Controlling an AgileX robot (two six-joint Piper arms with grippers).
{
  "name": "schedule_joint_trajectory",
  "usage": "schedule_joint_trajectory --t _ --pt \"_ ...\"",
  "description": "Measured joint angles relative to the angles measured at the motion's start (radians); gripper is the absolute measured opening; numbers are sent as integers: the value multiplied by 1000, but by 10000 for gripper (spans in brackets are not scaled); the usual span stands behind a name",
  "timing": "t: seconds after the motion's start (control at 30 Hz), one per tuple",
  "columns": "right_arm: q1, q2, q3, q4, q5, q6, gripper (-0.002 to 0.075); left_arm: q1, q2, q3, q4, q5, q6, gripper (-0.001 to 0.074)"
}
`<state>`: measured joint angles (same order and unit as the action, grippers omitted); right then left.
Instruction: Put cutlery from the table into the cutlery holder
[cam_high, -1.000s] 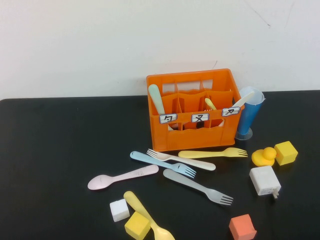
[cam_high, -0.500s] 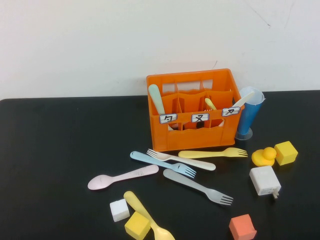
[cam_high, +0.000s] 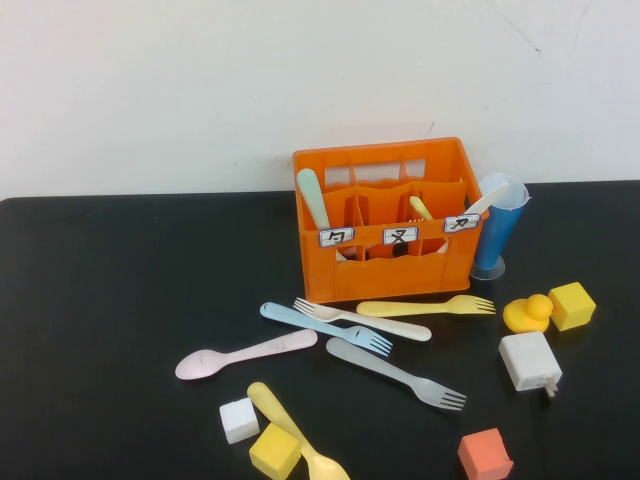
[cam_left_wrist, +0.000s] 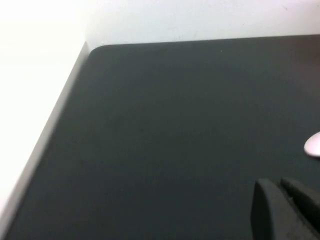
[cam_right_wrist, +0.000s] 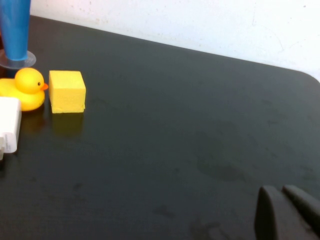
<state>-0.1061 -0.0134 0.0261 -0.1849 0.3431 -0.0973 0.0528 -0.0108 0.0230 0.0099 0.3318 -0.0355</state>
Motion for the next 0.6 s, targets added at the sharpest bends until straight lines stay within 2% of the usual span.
schedule_joint_trajectory --t 0.1,0.23,0.33,0.6 --pt "0 0 0 0 0 0 -3 0 0 4 -126 -55 -59 -1" --pt "0 0 0 0 0 0 -3 0 0 6 -557 -203 -254 -1" --pt "0 0 0 0 0 0 -3 0 0 6 -798 -268 -291 -1" --pt "0 0 0 0 0 0 -3 0 0 6 -903 -280 -301 -1"
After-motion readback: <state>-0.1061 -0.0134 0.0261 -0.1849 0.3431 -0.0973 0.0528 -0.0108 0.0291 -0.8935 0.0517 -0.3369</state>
